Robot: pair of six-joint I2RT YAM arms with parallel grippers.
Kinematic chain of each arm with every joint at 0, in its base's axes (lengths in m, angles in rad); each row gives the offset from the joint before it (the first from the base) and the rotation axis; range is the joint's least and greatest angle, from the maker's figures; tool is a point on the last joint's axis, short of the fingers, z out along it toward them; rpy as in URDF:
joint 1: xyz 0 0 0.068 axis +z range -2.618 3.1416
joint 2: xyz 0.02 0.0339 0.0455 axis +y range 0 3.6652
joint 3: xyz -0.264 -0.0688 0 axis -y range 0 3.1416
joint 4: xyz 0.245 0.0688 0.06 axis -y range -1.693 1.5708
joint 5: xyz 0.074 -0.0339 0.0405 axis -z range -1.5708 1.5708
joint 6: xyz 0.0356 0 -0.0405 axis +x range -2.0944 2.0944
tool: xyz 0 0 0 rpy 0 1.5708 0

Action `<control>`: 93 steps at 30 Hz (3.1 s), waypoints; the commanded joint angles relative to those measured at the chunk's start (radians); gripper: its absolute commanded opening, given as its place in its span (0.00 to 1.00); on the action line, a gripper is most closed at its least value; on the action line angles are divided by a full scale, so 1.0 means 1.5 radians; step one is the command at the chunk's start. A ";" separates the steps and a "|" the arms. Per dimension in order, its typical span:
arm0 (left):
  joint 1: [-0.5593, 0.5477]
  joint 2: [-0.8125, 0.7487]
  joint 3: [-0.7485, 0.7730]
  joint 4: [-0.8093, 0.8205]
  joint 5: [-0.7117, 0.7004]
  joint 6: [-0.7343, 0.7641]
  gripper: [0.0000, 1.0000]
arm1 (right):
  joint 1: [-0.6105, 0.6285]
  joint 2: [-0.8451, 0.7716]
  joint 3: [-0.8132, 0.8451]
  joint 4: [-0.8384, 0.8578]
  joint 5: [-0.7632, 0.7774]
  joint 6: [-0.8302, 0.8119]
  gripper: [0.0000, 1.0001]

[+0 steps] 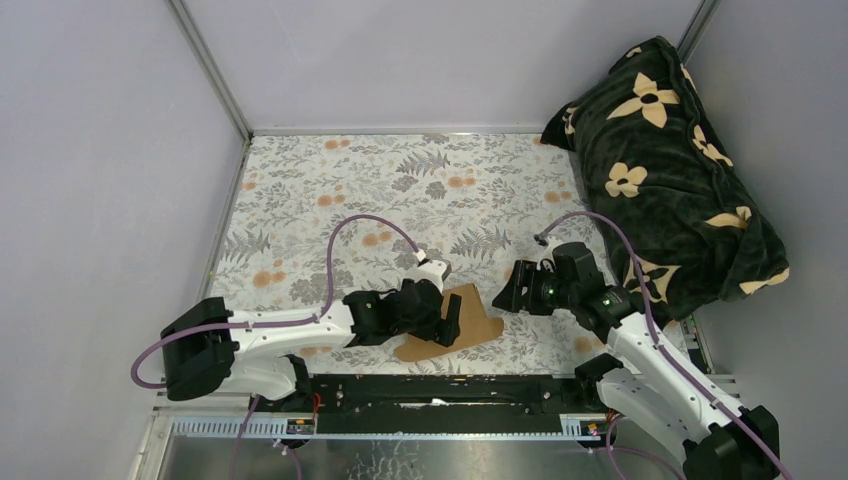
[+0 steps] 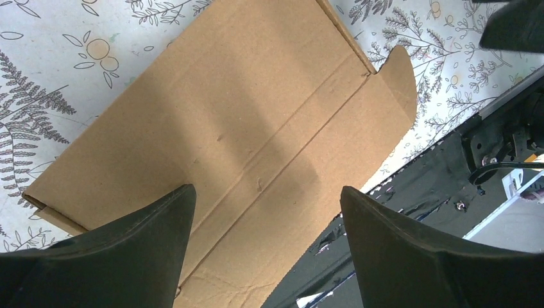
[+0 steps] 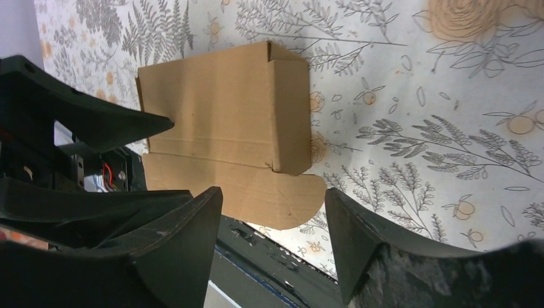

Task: Fold the paper box
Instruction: Close the paper box at the center of the board.

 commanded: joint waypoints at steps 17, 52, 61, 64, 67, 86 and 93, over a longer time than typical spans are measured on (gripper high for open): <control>-0.007 -0.011 0.030 -0.014 -0.054 0.004 0.94 | 0.218 0.058 0.028 0.066 0.057 0.046 0.42; 0.201 0.061 -0.007 0.111 0.100 0.142 0.99 | 0.262 0.177 -0.032 0.191 0.088 0.066 0.42; 0.211 0.131 0.003 0.152 0.161 0.150 0.98 | 0.263 0.186 -0.060 0.244 0.131 0.070 0.41; 0.211 0.128 -0.003 0.155 0.165 0.149 0.98 | 0.263 0.186 -0.079 0.267 0.150 0.077 0.40; 0.211 0.116 -0.008 0.154 0.167 0.147 0.98 | 0.265 0.179 -0.097 0.306 0.171 0.082 0.40; 0.211 0.093 -0.025 0.173 0.197 0.130 0.98 | 0.266 0.188 -0.169 0.433 0.265 0.115 0.39; 0.199 0.072 -0.030 0.168 0.196 0.119 0.99 | 0.266 0.220 -0.163 0.456 0.266 0.127 0.39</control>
